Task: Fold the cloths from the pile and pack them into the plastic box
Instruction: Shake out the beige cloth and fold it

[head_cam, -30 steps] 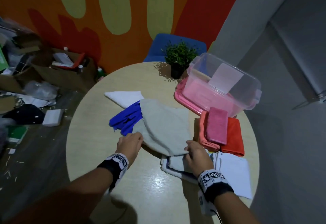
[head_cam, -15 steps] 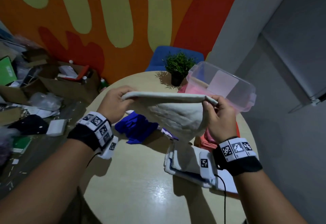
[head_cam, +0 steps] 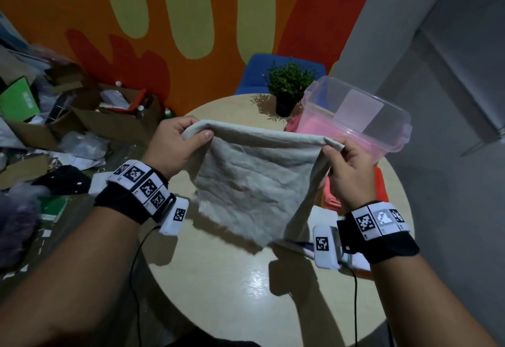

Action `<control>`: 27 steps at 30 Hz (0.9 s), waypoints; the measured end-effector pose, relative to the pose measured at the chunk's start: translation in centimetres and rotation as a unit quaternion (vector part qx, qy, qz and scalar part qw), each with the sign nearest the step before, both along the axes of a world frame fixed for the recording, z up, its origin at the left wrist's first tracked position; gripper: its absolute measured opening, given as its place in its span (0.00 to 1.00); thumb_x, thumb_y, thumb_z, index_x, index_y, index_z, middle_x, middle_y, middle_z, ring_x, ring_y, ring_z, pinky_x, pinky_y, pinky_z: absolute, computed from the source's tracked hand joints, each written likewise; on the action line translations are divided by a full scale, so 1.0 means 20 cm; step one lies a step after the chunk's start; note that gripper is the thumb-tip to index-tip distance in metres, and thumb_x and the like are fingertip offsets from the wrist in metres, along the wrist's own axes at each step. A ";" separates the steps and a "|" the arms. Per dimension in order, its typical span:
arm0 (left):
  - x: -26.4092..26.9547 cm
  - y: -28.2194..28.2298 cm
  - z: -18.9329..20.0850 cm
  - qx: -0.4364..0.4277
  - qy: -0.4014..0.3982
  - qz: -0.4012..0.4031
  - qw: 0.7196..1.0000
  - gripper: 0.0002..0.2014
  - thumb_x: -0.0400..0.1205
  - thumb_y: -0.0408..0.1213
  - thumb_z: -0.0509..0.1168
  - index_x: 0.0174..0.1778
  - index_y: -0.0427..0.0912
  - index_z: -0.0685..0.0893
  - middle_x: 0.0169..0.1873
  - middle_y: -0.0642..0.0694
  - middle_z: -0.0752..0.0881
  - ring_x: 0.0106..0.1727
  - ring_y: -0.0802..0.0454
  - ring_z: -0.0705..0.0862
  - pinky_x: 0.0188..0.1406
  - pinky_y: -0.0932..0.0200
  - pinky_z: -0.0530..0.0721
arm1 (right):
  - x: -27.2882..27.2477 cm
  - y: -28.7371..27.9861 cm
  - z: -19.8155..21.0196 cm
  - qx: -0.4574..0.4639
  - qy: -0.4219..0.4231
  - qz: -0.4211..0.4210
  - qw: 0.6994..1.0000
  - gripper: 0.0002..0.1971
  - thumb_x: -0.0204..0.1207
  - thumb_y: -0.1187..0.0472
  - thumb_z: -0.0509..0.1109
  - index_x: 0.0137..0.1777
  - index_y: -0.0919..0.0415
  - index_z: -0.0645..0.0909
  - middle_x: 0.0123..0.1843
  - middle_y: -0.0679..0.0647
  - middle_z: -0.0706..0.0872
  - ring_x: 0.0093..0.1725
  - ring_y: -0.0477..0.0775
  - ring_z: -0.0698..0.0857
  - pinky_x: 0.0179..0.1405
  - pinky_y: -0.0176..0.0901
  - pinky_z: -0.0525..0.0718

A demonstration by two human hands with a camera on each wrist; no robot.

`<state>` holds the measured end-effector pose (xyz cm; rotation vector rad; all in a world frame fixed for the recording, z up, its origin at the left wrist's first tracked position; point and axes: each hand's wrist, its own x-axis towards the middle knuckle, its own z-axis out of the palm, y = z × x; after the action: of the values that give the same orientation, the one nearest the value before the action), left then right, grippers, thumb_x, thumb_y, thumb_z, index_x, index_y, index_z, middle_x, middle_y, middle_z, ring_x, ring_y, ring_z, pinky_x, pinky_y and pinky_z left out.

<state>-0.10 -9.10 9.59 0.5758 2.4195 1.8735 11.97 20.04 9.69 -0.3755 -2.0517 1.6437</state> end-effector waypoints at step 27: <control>0.13 -0.25 -0.94 -0.348 -0.244 -0.055 0.903 0.11 0.78 0.37 0.71 0.29 0.47 0.83 0.25 0.51 0.82 0.28 0.53 0.79 0.29 0.61 0.74 | 0.02 -0.21 -0.75 0.246 -0.295 0.040 0.922 0.09 0.78 0.64 0.72 0.57 0.57 0.86 0.49 0.56 0.91 0.48 0.55 0.88 0.51 0.36 0.79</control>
<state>2.55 -14.07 -9.29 0.1540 2.3838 0.8420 12.38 15.84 -5.22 -0.6692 -2.8588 1.0575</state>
